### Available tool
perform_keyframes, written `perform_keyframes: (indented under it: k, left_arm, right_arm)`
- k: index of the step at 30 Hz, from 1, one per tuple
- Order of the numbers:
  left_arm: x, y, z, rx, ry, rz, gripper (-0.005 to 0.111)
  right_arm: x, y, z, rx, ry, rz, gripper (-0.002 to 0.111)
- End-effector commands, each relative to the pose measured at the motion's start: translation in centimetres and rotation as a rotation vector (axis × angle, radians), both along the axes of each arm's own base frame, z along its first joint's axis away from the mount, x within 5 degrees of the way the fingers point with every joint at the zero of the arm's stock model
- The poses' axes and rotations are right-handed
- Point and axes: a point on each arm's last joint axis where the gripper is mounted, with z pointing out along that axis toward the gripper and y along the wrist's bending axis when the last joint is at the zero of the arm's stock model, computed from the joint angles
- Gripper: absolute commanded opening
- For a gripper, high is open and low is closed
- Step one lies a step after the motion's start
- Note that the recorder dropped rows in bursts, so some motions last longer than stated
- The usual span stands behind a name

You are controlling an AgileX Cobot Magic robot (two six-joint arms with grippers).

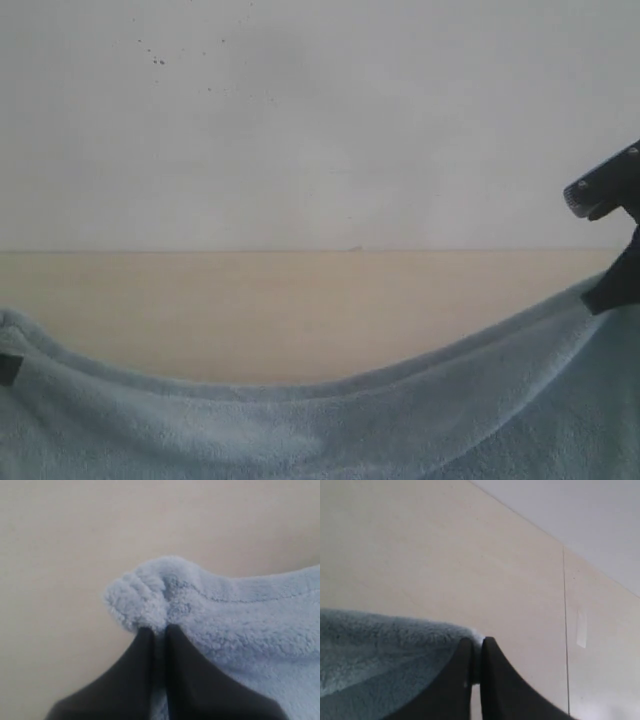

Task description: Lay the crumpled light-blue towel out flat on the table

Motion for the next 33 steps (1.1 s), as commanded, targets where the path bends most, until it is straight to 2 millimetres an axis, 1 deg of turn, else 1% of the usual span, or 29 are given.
perform_keyframes:
  k: [1, 3, 4, 5, 8, 9, 10, 13, 15, 16, 18, 21, 24, 27, 28, 33]
  left_arm:
    - [3.0, 0.6, 0.1, -0.026, -0.072, 0.019, 0.005]
    - [4.0, 1.0, -0.3, -0.025, -0.059, 0.034, 0.013]
    - [4.3, 1.0, -0.6, -0.022, -0.042, 0.04, 0.02]
    - [4.5, 1.2, -0.8, -0.02, -0.027, 0.046, 0.029]
    - [4.8, 1.5, -1.6, -0.036, 0.009, 0.082, 0.057]
    - [4.8, 1.6, -1.6, -0.058, 0.009, 0.109, 0.063]
    - [4.8, 1.7, -1.6, -0.069, 0.008, 0.124, 0.064]
    - [4.7, 1.9, -1.6, -0.061, 0.016, 0.128, 0.062]
    - [4.6, 1.9, -1.6, -0.059, 0.031, 0.135, 0.058]
    - [4.5, 1.9, -1.6, -0.063, 0.036, 0.142, 0.057]
    - [4.3, 1.9, -1.7, -0.083, 0.052, 0.162, 0.055]
    - [3.9, 1.9, -1.9, -0.101, 0.064, 0.177, 0.054]
    - [3.6, 1.8, -2.1, -0.12, 0.072, 0.19, 0.053]
    - [3.3, 1.8, -2.3, -0.128, 0.08, 0.195, 0.053]
    - [3.3, 1.5, -2.4, -0.127, 0.082, 0.187, 0.053]
    - [3.2, 0.2, -2.4, -0.121, 0.087, 0.133, 0.053]
  right_arm:
    - [3.0, 0.6, 0.5, 0.009, 0.019, 0.037, 0.003]
    - [3.8, 1.0, 0.6, 0.027, 0.042, 0.049, 0.004]
    - [4.1, 1.2, 0.7, 0.042, 0.045, 0.051, 0.008]
    - [4.3, 1.3, 0.9, 0.054, 0.045, 0.055, 0.014]
    - [4.7, 1.7, 1.3, 0.087, 0.028, 0.073, 0.039]
    - [4.7, 1.7, 1.4, 0.089, 0.022, 0.076, 0.046]
    - [4.7, 1.7, 1.5, 0.096, 0.018, 0.071, 0.05]
    - [4.6, 1.3, 1.6, 0.109, 0.02, 0.042, 0.051]
    - [4.4, 0.9, 1.6, 0.129, 0.029, 0.01, 0.048]
    - [4.3, 0.7, 1.6, 0.144, 0.039, -0.013, 0.043]
    - [4.0, 0.2, 1.9, 0.169, 0.046, -0.046, 0.029]
    - [2.8, -0.4, 1.8, 0.194, 0.061, -0.071, -0.001]
    - [1.1, -0.6, 0.7, 0.195, 0.101, -0.078, 0.0]
    - [-0.9, -0.9, -1.2, 0.19, 0.169, -0.087, 0.0]
    - [-1.9, -1.0, -2.3, 0.191, 0.205, -0.093, 0.0]
    - [-5.0, -1.2, -6.2, 0.199, 0.327, -0.113, 0.0]
